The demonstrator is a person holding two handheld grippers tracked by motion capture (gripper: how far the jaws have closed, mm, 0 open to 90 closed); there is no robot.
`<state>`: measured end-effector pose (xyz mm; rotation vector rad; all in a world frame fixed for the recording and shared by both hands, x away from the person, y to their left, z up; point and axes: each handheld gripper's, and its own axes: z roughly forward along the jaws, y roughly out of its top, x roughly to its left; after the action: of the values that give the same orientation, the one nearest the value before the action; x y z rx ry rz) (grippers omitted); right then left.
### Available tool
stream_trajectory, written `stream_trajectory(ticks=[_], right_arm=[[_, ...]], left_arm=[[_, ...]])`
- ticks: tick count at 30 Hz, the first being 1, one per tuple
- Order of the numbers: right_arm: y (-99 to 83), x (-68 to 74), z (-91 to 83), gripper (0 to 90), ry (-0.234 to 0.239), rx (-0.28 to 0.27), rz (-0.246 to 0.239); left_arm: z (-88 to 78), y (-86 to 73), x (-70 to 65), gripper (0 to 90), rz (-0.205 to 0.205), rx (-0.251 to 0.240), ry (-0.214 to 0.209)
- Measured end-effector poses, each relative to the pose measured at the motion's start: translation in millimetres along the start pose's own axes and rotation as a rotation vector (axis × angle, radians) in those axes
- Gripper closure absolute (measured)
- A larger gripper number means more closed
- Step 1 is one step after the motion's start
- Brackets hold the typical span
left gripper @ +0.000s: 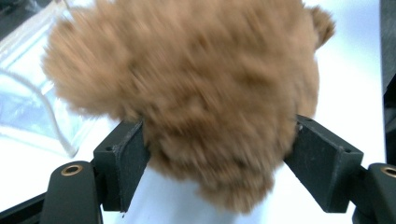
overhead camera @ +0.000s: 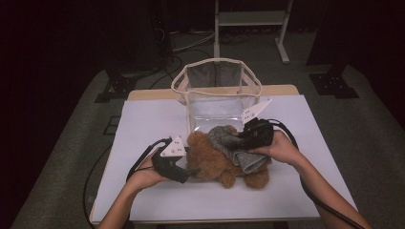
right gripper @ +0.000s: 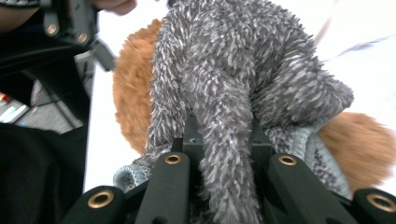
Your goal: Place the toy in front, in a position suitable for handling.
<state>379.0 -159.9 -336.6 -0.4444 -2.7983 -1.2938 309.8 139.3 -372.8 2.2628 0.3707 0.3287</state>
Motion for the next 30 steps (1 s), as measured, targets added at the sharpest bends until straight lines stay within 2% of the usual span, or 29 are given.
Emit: stream_trajectory(ticks=[3, 5, 8, 9, 10, 11, 12, 13, 14, 16, 18, 19, 20, 21, 22, 25, 28, 29, 30], right_arm=[[-5.6, -11.1, -8.6, 75.3, -0.045, -0.012, 0.047], [-12.4, -16.1, -9.1, 75.3, -0.041, -0.024, 0.073], [-16.0, -11.4, -3.1, 75.2, -0.034, -0.033, 0.071], [-15.5, -8.3, 0.4, 75.2, -0.028, -0.029, 0.066], [-14.4, -4.9, 4.5, 75.2, -0.022, -0.024, 0.059], [-13.1, -1.4, 8.8, 75.2, -0.011, -0.023, 0.049], [-11.7, 2.1, 12.3, 75.1, -0.002, -0.016, 0.038], [-9.9, 5.3, 15.0, 75.1, 0.016, -0.016, 0.027], [-8.9, 6.9, 15.1, 75.1, 0.026, -0.014, 0.026], [-7.1, 7.4, 10.7, 75.0, 0.022, -0.009, 0.012], [-8.6, 2.7, 0.5, 75.0, -0.011, -0.007, 0.012], [-10.9, -1.2, -6.2, 75.0, -0.03, -0.015, 0.031], [-10.9, -1.2, -6.2, 75.0, -0.03, -0.015, 0.031], [-17.5, -11.1, -20.3, 75.0, -0.084, -0.017, 0.064], [-20.1, -13.8, -23.8, 75.0, -0.091, -0.018, 0.072], [-30.2, -14.3, -25.1, 75.0, -0.093, -0.008, 0.092], [-35.2, -10.6, -20.2, 75.0, -0.085, -0.002, 0.09], [-37.7, -7.0, -16.0, 75.1, -0.064, -0.016, 0.094], [-38.0, -4.5, -13.8, 75.1, -0.053, -0.017, 0.085]], left_arm=[[-4.3, -3.3, 3.3, 24.0, -0.011, 0.0, 0.015], [-10.7, 1.0, 5.0, 23.8, -0.01, -0.029, 0.028], [-17.4, 14.4, 3.5, 22.8, 0.006, -0.083, 0.042], [-16.3, 19.4, 1.9, 22.4, 0.026, -0.086, 0.042], [-16.3, 19.4, 1.9, 21.8, 0.026, -0.086, 0.042], [-9.8, 27.0, -1.7, 21.8, 0.056, -0.071, 0.03], [-9.8, 27.0, -1.7, 21.8, 0.056, -0.071, 0.03], [1.6, 29.1, -4.3, 21.9, 0.075, -0.041, 0.015], [7.3, 27.8, -5.0, 22.3, 0.077, -0.015, 0.003], [15.5, 22.5, -5.2, 24.3, 0.06, 0.005, -0.034], [16.5, 16.5, -5.7, 26.4, 0.058, 0.007, -0.043], [15.2, 14.5, -5.3, 26.7, 0.05, 0.005, -0.049], [15.2, 14.5, -5.3, 26.8, 0.05, 0.005, -0.049], [12.5, 12.3, -5.3, 26.8, 0.056, 0.016, -0.052], [11.5, 12.3, -5.5, 26.8, 0.06, 0.02, -0.052], [10.3, 17.7, -10.2, 24.3, 0.085, 0.022, -0.043], [12.7, 23.4, -17.2, 20.5, 0.119, 0.023, -0.055], [16.8, 26.1, -21.7, 19.3, 0.15, 0.048, -0.06], [19.2, 26.6, -23.0, 18.7, 0.16, 0.062, -0.055]])
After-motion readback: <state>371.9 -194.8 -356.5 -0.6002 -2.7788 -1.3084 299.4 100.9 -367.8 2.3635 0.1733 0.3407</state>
